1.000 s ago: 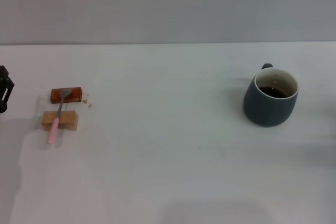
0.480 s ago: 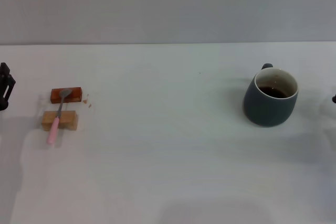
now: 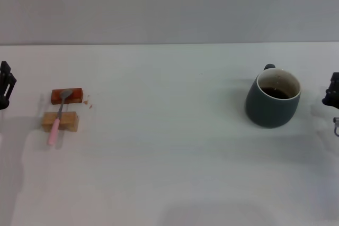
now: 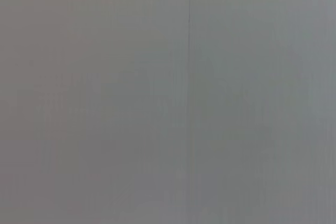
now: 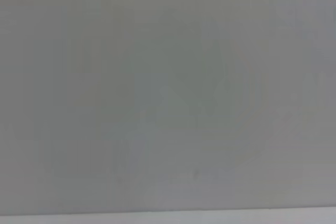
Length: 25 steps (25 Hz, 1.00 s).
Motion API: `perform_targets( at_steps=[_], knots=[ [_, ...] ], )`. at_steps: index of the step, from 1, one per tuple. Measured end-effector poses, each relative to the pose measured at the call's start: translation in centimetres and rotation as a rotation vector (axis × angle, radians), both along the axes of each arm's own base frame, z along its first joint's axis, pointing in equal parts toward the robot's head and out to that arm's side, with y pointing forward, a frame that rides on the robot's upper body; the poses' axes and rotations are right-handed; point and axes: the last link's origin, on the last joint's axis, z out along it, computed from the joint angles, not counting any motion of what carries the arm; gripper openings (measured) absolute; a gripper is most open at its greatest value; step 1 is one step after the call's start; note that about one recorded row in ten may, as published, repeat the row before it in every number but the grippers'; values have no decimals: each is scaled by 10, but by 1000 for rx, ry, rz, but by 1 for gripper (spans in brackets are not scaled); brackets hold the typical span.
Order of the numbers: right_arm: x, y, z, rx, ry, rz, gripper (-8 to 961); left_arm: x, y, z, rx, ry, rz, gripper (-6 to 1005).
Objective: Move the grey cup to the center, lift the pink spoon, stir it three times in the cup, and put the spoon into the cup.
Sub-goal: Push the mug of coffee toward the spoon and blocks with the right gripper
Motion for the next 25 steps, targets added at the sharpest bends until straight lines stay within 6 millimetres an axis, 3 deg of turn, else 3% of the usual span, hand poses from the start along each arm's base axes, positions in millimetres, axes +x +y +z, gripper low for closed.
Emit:
perform_targets(
  at_steps=[17, 25],
  knots=[
    [-29, 4, -31, -145, -8, 91, 0, 2, 1, 0, 3, -5, -6, 848],
    [-56, 5, -55, -240, -4, 175, 0, 3, 2, 0, 2, -7, -7, 848]
  ],
)
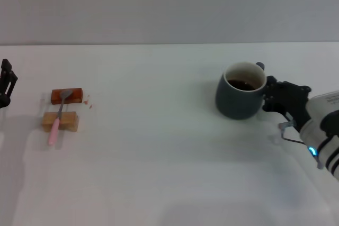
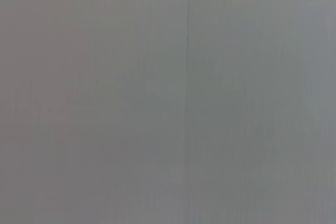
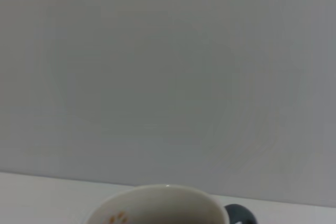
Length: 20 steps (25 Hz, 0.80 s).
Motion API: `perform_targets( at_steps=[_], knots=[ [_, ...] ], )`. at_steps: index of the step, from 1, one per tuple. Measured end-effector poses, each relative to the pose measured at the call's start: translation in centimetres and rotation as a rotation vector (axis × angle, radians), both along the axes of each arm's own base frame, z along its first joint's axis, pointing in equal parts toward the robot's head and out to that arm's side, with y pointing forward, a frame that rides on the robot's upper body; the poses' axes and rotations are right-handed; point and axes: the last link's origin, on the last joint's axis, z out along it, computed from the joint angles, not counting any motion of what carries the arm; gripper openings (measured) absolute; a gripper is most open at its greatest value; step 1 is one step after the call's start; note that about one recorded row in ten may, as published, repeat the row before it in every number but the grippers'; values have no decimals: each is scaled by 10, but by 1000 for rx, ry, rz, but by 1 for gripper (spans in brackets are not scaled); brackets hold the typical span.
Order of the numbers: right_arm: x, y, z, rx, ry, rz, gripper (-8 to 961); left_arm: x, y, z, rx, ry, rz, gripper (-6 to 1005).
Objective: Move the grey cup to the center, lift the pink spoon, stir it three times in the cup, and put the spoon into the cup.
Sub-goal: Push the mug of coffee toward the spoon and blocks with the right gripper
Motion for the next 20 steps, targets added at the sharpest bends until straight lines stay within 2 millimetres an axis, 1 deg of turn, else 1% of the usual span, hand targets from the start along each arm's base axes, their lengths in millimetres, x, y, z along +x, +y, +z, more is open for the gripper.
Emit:
perform_targets(
  at_steps=[1, 3, 6, 11, 16, 17, 20],
  knots=[
    [0, 0, 0, 0, 0, 0, 0, 0, 0, 0, 0, 0, 0, 848],
    [-8, 1, -6, -24, 3, 19, 0, 0, 0, 0, 0, 0, 0, 848],
    [-13, 1, -9, -36, 8, 32, -1, 0, 0, 0, 0, 0, 0, 848],
    [-31, 0, -23, -99, 10, 77, -1, 0, 0, 1, 4, 0, -3, 848],
    [-40, 1, -29, -125, 9, 98, -2, 1, 1, 1, 6, -1, -4, 848],
    [-46, 2, -33, -139, 12, 111, -2, 1, 1, 1, 9, -3, -4, 848],
    [-51, 4, -35, -153, 10, 118, -2, 1, 2, 2, 12, -5, -3, 848]
  ],
)
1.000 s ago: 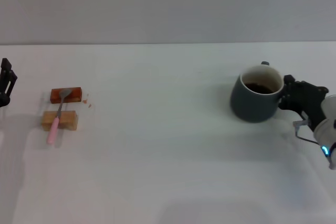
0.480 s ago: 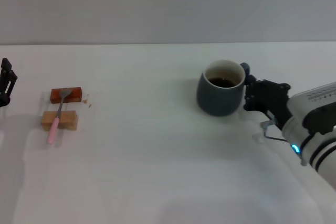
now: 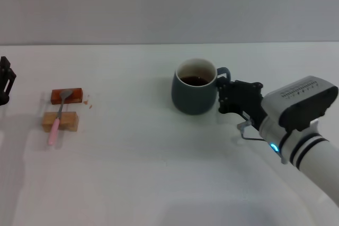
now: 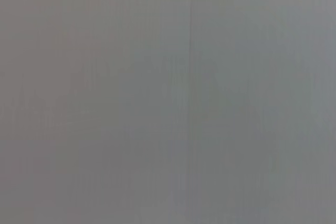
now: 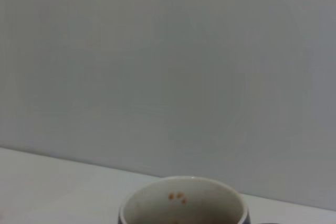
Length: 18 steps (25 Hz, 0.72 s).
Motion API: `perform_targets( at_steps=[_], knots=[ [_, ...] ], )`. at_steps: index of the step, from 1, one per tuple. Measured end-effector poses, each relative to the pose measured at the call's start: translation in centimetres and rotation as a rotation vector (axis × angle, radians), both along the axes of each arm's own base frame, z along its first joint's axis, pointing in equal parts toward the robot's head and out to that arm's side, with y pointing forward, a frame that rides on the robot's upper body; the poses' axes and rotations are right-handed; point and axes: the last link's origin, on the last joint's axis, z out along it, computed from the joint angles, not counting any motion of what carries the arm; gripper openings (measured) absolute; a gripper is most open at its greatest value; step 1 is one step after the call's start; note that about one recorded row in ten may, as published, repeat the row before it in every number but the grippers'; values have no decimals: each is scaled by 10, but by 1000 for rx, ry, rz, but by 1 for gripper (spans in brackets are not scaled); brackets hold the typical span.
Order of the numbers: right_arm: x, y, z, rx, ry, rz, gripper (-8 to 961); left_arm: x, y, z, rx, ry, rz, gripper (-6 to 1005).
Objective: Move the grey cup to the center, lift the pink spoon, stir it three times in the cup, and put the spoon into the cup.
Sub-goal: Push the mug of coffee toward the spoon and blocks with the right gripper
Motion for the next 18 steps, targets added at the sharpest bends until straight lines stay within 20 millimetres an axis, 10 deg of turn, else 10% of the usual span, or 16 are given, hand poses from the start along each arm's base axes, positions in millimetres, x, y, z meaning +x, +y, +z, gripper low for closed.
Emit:
perform_targets(
  at_steps=[18],
  knots=[
    [-35, -8, -25, -122, -34, 127, 0, 1, 1, 1, 2, 0, -2, 849]
  ],
)
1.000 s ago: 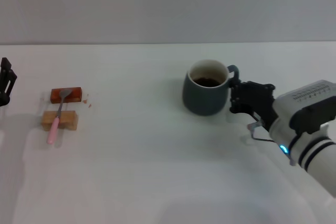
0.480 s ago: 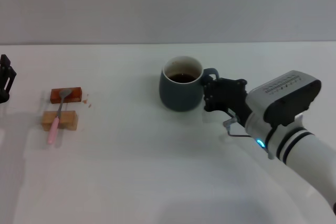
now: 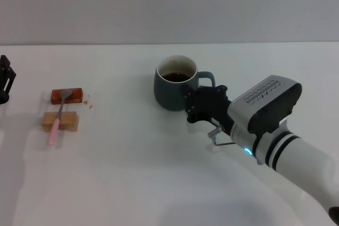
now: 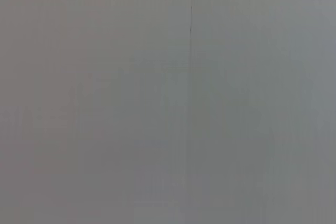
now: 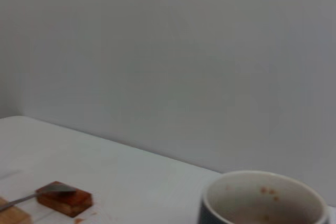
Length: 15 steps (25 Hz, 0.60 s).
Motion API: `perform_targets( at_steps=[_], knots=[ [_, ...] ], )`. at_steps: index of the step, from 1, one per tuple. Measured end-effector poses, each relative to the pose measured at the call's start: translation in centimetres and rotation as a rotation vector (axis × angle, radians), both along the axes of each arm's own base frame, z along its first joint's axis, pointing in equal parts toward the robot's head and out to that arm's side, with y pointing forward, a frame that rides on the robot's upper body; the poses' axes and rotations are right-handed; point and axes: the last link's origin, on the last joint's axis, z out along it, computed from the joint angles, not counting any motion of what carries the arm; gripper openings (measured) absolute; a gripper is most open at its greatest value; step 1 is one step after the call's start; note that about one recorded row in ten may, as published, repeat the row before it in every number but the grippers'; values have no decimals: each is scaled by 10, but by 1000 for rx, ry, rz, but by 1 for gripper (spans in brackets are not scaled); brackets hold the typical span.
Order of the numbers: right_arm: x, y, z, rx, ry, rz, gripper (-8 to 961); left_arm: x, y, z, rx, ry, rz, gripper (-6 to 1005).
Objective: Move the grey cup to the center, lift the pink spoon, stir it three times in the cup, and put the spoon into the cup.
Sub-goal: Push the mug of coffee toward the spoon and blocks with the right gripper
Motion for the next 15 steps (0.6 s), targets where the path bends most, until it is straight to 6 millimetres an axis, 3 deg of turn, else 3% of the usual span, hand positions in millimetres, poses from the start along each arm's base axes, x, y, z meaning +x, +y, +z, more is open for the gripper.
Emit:
perform_targets(
  at_steps=[5, 9, 15],
  knots=[
    [0, -2, 0, 2, 11, -1, 0, -1, 1, 1, 5, 0, 2, 849],
    [14, 2, 9, 44, 16, -54, 0, -1, 1, 2, 10, -1, 3, 849],
    [19, 1, 9, 48, 13, -76, -1, -1, 1, 2, 7, -1, 5, 849]
  ],
)
